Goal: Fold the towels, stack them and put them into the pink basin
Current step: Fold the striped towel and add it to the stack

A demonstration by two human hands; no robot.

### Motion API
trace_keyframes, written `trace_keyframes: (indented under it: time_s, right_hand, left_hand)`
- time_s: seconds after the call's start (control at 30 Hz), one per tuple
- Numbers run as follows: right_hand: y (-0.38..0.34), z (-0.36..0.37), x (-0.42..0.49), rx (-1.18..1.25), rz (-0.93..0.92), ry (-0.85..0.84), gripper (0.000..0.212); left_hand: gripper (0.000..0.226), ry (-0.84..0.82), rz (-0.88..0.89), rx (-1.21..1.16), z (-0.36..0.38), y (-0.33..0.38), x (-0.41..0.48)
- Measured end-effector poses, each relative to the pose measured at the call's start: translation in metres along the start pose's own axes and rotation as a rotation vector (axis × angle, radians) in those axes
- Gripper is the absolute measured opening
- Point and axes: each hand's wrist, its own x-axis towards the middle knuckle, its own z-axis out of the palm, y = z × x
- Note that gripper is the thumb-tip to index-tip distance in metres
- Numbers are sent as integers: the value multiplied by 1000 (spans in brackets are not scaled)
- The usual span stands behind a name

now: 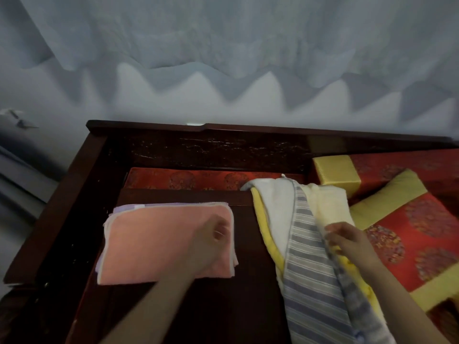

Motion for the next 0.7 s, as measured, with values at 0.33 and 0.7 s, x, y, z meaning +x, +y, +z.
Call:
trace_keyframes:
  time_s: [0.33,0.7]
  right_hand:
    - [85,-24,-33,-78,133,-77,8]
    - [86,-27,-34,-102,37,-127,23]
  left_hand:
    - [43,-110,-294,-198,186,17,-2]
    - [34,-42,-82,2,163,36,-6]
